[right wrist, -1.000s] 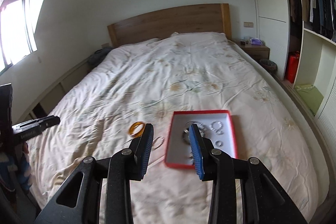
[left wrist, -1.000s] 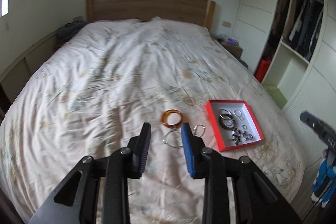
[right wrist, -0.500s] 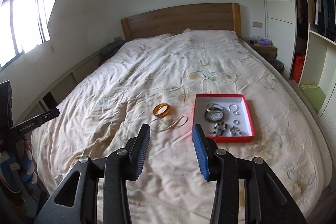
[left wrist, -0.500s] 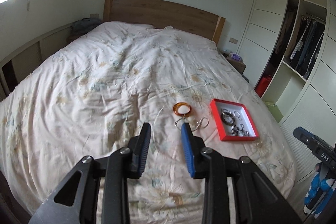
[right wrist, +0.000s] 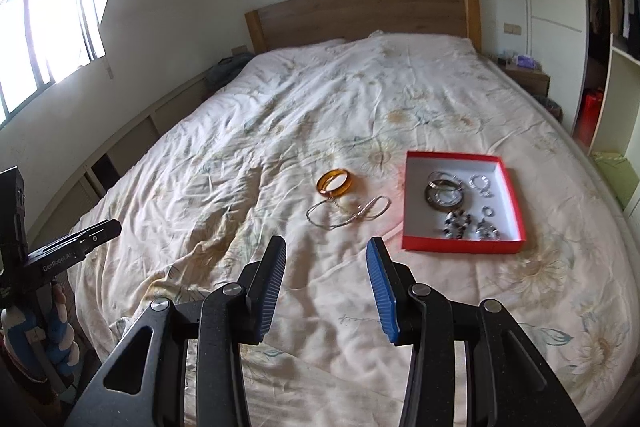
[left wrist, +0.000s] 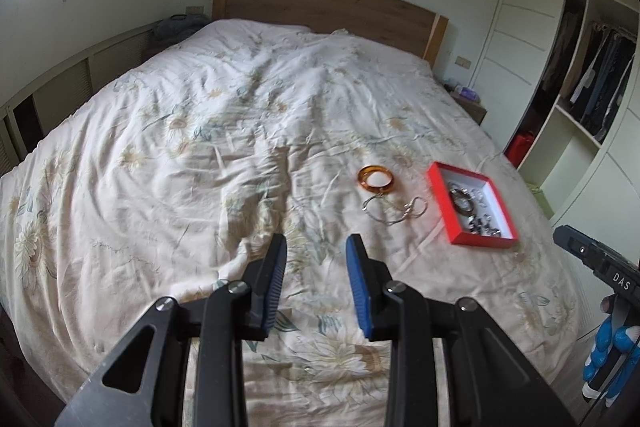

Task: Organize jewelry
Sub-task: 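Withdraw both tools from the red box toward the amber bangle and necklace, then grasp the amber bangle with left tool while right tool grasps the silver necklace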

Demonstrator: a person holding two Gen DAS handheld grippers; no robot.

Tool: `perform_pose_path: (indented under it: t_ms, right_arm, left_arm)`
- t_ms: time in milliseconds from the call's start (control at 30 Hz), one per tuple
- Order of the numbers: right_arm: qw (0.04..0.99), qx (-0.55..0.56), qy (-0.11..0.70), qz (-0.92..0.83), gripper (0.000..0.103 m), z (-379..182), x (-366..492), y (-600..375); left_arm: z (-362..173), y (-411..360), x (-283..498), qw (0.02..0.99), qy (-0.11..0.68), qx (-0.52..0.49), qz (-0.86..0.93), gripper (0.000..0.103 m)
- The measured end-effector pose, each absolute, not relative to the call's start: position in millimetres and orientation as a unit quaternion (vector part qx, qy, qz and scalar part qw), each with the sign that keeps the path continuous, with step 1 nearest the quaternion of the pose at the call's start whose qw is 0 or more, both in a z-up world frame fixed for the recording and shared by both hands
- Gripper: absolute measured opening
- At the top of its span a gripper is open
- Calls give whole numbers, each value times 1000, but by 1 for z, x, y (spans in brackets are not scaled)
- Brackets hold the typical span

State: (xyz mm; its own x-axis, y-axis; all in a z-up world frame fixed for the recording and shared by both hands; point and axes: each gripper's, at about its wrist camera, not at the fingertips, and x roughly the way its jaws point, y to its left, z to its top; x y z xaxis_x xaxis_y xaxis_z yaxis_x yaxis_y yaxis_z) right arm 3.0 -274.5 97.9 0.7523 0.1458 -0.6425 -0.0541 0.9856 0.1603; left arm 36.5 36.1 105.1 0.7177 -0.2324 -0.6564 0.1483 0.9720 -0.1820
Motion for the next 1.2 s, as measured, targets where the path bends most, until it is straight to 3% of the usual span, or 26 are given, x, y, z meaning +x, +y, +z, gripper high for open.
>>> perform_pose_path:
  t_ms: [567, 833, 1200]
  right_arm:
    - [909, 40, 411, 61, 42, 34, 130, -285]
    - [886, -11, 456, 80, 29, -3, 207, -299]
    - [836, -99, 522, 136, 25, -52, 285, -308]
  left_arm:
    - [28, 17, 143, 899, 422, -67, -94, 29]
    - [-5, -12, 210, 886, 449, -59, -106, 29]
    - [-35, -56, 280, 876, 464, -59, -119, 29]
